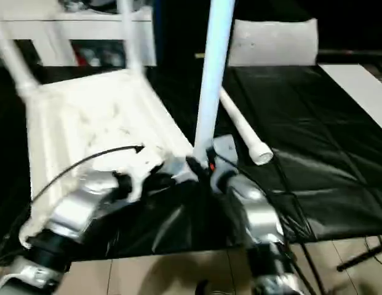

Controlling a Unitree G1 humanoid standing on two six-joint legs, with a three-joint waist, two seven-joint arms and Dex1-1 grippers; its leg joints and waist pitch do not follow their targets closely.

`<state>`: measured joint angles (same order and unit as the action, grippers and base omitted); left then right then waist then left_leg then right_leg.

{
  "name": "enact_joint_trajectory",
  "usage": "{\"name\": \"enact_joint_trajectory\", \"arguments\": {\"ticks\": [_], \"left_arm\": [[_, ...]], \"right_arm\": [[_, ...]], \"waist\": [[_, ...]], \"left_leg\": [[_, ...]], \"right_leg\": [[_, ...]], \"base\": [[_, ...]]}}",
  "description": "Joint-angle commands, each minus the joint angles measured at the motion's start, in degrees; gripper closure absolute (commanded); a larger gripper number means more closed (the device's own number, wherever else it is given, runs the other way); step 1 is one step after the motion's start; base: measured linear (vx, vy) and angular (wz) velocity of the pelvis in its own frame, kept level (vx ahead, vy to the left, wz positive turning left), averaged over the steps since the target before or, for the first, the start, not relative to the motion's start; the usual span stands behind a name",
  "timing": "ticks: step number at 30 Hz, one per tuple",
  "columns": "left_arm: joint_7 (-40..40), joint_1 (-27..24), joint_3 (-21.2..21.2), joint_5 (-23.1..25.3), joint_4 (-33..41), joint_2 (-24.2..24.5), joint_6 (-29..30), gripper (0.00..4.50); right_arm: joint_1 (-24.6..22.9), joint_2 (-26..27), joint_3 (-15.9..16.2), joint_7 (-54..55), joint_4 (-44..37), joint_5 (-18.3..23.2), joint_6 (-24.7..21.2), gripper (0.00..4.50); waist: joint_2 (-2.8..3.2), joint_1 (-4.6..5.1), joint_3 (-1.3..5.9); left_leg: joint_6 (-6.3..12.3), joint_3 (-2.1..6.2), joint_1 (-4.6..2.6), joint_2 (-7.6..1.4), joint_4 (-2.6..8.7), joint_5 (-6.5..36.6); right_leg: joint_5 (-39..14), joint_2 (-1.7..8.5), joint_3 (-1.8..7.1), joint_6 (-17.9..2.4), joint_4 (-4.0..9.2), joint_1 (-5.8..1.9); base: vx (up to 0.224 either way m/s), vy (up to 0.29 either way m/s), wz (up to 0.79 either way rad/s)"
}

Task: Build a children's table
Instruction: Rotate leg to tighten

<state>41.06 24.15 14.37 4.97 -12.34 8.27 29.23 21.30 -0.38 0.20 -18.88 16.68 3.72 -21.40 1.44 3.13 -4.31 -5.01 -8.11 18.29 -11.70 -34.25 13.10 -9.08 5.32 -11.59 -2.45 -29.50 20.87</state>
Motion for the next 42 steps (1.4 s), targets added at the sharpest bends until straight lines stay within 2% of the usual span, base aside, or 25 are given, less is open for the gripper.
{"name": "enact_joint_trajectory", "arguments": {"ticks": [1, 2, 3, 4, 5, 6, 7, 8, 9, 10, 11, 12, 13, 14, 15, 16, 20, 23, 24, 26, 29, 31, 36, 37, 42], "left_arm": [[-8.13, 3.28, -0.08, 0.07, 2.28, -5.67, 0.10, 4.50], [-8.12, 3.26, 0.00, 0.18, 2.43, -5.75, 0.19, 4.50], [-7.74, 3.06, 0.64, 0.93, 3.20, -5.75, 0.47, 4.50], [-7.52, 2.94, 0.89, 1.27, 3.45, -5.59, 0.52, 4.50], [-7.52, 2.94, 0.89, 1.27, 3.45, -5.59, 0.52, 4.50], [-6.97, 2.50, 1.32, 1.63, 3.62, -3.82, 0.42, 4.50], [-6.70, 2.43, 1.33, 1.61, 3.61, -3.50, 0.30, 4.50], [-6.16, 2.31, 1.35, 1.56, 3.59, -2.88, 0.07, 4.50], [-5.59, 2.20, 1.36, 1.49, 3.57, -2.30, -0.18, 4.50], [-4.66, 1.99, 1.27, 1.30, 3.60, -1.40, -0.54, 4.50], [-4.33, 1.87, 1.18, 1.20, 3.66, -1.02, -0.61, 4.50], [-2.53, 1.52, 1.19, 0.84, 3.78, 0.36, -1.52, 4.50], [-0.81, 1.13, 1.10, 0.59, 3.84, 1.77, -2.46, 4.50], [2.52, 0.58, 1.31, 0.15, 3.73, 4.15, -4.68, 4.50], [2.52, 0.58, 1.31, 0.15, 3.73, 4.15, -4.68, 4.50], [5.55, 0.24, 1.52, -0.35, 3.27, 6.33, -6.59, 4.50], [10.96, 0.01, 2.77, -1.38, 2.51, 10.08, -10.31, 4.50], [15.80, 0.03, 3.78, -2.32, 1.63, 12.54, -13.52, 4.50], [19.99, 0.24, 4.82, -3.01, 0.92, 14.50, -16.24, 4.50], [23.92, 0.64, 6.13, -3.28, -0.08, 16.35, -19.11, 4.50], [27.28, 1.20, 7.15, -3.75, -1.18, 17.56, -21.33, 4.50], [31.38, 2.05, 8.50, -4.23, -2.16, 18.65, -23.21, 4.50], [36.59, 3.57, 10.78, -4.03, -3.42, 19.96, -25.97, 4.50], [36.85, 3.68, 10.92, -4.00, -3.52, 20.01, -26.17, 4.50], [39.96, 5.14, 12.11, -3.53, -6.12, 20.39, -29.85, 4.50]], "right_arm": [[0.12, 7.01, 7.12, -3.16, 1.97, 3.10, -2.90, 1.43], [0.10, 7.11, 7.09, -3.12, 1.91, 3.06, -2.87, 1.22], [-0.19, 7.50, 6.92, -3.08, 1.43, 2.83, -2.71, 1.08], [-0.38, 7.63, 6.78, -3.08, 1.22, 2.74, -2.74, 1.00], [-0.38, 7.63, 6.78, -3.08, 1.22, 2.74, -2.74, 1.00], [-1.16, 6.98, 6.62, -2.85, 0.49, 2.46, -1.78, 0.87], [-1.31, 6.76, 6.64, -3.02, 0.31, 2.45, -1.55, 0.72], [-1.59, 6.33, 6.66, -3.36, -0.05, 2.43, -1.12, 0.72], [-1.86, 5.92, 6.68, -3.76, -0.40, 2.42, -0.71, 0.58], [-2.30, 5.10, 6.73, -4.40, -1.06, 2.30, -0.05, 0.51], [-2.48, 4.74, 6.64, -4.51, -1.37, 2.23, 0.07, 0.41], [-2.99, 3.32, 6.49, -5.82, -2.32, 2.27, 0.98, 0.30], [-3.54, 1.75, 6.16, -7.30, -3.50, 2.61, 1.57, 0.16], [-4.32, -0.93, 5.60, -10.30, -5.26, 3.26, 2.65, 0.16], [-4.32, -0.93, 5.60, -10.30, -5.26, 3.26, 2.65, 0.08], [-4.90, -3.68, 5.05, -13.90, -6.66, 4.03, 3.66, 0.03], [-5.42, -8.64, 4.74, -20.29, -7.64, 4.65, 6.21, 0.03], [-5.43, -12.46, 4.58, -25.45, -7.67, 5.30, 7.52, 0.03], [-5.65, -16.11, 5.64, -31.00, -8.13, 5.97, 8.02, 0.03], [-5.75, -19.43, 7.12, -36.18, -8.09, 6.22, 9.21, 0.03], [-5.40, -21.77, 8.28, -40.30, -7.45, 6.24, 10.35, 0.03], [-4.18, -23.51, 9.56, -44.32, -5.85, 5.89, 12.80, 0.03], [-1.98, -24.99, 11.30, -49.95, -3.31, 6.24, 15.36, 0.03], [-1.81, -25.03, 11.40, -50.21, -3.06, 6.22, 15.55, 0.30], [-0.11, -26.13, 13.25, -54.92, -0.40, 6.31, 17.68, 0.67]], "waist": [[-0.61, 0.46, 2.20], [-0.43, 0.40, 2.32], [-0.24, 0.13, 2.52], [-0.29, -0.04, 2.75], [-0.29, -0.04, 2.75], [-0.17, -0.03, 3.56], [-0.38, -0.20, 3.96], [-0.59, -0.30, 3.89], [-0.81, -0.33, 3.79], [-0.93, -0.65, 3.87], [-0.80, -1.03, 4.05], [-0.97, -1.16, 4.18], [-0.74, -1.34, 4.06], [-0.87, -1.47, 3.95], [-0.77, -1.54, 3.94], [-0.58, -1.68, 3.88], [-0.51, -2.54, 3.83], [-0.58, -3.32, 4.17], [-0.63, -3.68, 4.24], [-0.61, -4.36, 4.36], [-0.50, -5.61, 4.51], [-0.84, -6.32, 4.52], [-0.97, -7.06, 4.43], [-0.98, -7.31, 4.44], [-1.24, -7.84, 4.31]], "left_leg": [[1.31, 1.04, 0.17, -0.81, 4.50, 24.08], [1.59, 1.07, 0.72, -0.70, 4.44, 21.88], [2.26, 0.93, 0.90, -0.96, 4.50, 19.09], [2.67, 0.92, 1.14, -1.23, 4.66, 16.60], [2.67, 0.92, 1.14, -1.23, 4.66, 16.60], [3.27, 1.13, 2.29, -1.74, 4.69, 10.63], [4.25, 0.80, 2.32, -1.72, 4.27, 6.19], [4.86, 0.71, 2.35, -1.72, 4.26, 5.07], [5.49, 0.44, 2.20, -1.58, 4.29, 5.35], [6.12, 0.12, 2.64, -0.82, 4.07, 5.88], [6.40, 0.11, 2.69, -0.82, 4.01, 4.99], [7.14, 0.08, 2.82, -0.85, 3.92, 3.19], [7.34, 0.09, 2.82, -0.81, 3.89, 2.87], [7.68, -0.05, 2.62, -0.82, 3.83, 3.80], [7.91, -0.05, 2.60, -0.89, 3.87, 4.14], [7.72, -0.01, 2.62, -1.17, 3.95, 4.42], [6.97, -0.17, 2.04, -1.43, 4.02, 5.80], [7.12, -0.25, 1.89, -1.55, 3.89, 4.41], [7.53, -0.24, 1.92, -1.60, 3.88, 3.48], [8.13, -0.38, 1.71, -1.74, 3.76, 2.48], [8.19, -0.52, 1.49, -1.83, 3.73, 1.53], [7.62, -0.58, 1.41, -1.87, 3.78, 1.67], [6.64, -0.72, 1.35, -1.88, 3.86, 3.39], [6.32, -0.75, 1.29, -1.89, 3.88, 3.42], [5.91, -0.86, 1.36, -1.87, 3.87, 4.13]], "right_leg": [[-35.37, 5.02, 2.51, 1.12, 5.36, -1.68], [-35.33, 5.15, 2.58, 1.36, 5.24, -2.10], [-33.72, 5.12, 3.04, 1.32, 5.23, -1.88], [-30.10, 5.01, 3.56, -0.15, 4.56, -1.81], [-30.10, 5.01, 3.56, -0.15, 4.56, -1.81], [-21.05, 4.85, 4.17, -3.05, 2.79, -2.64], [-14.43, 4.68, 4.80, -5.36, 1.72, -2.24], [-13.09, 4.45, 5.01, -6.29, 1.37, -2.05], [-14.04, 4.19, 5.23, -6.77, 1.52, -1.80], [-16.81, 4.39, 5.86, -7.75, 1.31, -2.18], [-16.65, 4.42, 5.87, -7.51, 1.29, -2.34], [-15.00, 4.30, 6.00, -7.48, 1.03, -2.21], [-14.69, 4.13, 5.94, -7.49, 0.98, -2.13], [-15.66, 4.05, 5.99, -6.96, 1.20, -1.91], [-16.11, 4.02, 5.97, -6.77, 1.20, -2.00], [-16.55, 3.96, 5.90, -6.87, 1.18, -1.94], [-18.36, 3.82, 5.96, -6.61, 1.33, -1.60], [-15.85, 3.80, 6.15, -7.28, 0.81, -1.69], [-14.37, 3.79, 6.18, -7.91, 0.58, -1.75], [-12.67, 3.82, 6.33, -8.54, 0.21, -1.64], [-12.27, 3.91, 6.39, -9.20, 0.05, -1.60], [-12.99, 3.97, 6.40, -9.10, 0.08, -1.60], [-16.04, 4.02, 6.55, -8.45, 0.17, -1.57], [-16.47, 4.05, 6.59, -8.34, 0.19, -1.52], [-17.56, 3.95, 6.64, -7.90, 0.16, -1.46]], "base": [[0.000, 0.000, 0.00], [0.000, 0.000, 0.00], [0.000, 0.000, 0.00], [0.000, 0.000, 0.00], [0.000, 0.000, 0.00], [0.053, -0.010, 0.00], [0.053, -0.010, 0.00], [0.054, -0.026, 0.05], [0.055, -0.043, 0.06], [0.055, -0.043, 0.06], [0.000, 0.000, 0.00], [0.000, 0.000, 0.00], [0.000, 0.000, 0.00], [0.000, 0.000, 0.00], [0.000, 0.000, 0.00], [0.000, 0.000, 0.00], [0.000, 0.000, 0.00], [0.000, 0.000, 0.00], [0.000, 0.000, 0.00], [0.000, 0.000, 0.00], [0.000, 0.000, 0.00], [0.000, 0.000, 0.00], [0.000, 0.000, 0.00], [0.000, 0.000, 0.00], [0.000, 0.000, 0.00]]}}
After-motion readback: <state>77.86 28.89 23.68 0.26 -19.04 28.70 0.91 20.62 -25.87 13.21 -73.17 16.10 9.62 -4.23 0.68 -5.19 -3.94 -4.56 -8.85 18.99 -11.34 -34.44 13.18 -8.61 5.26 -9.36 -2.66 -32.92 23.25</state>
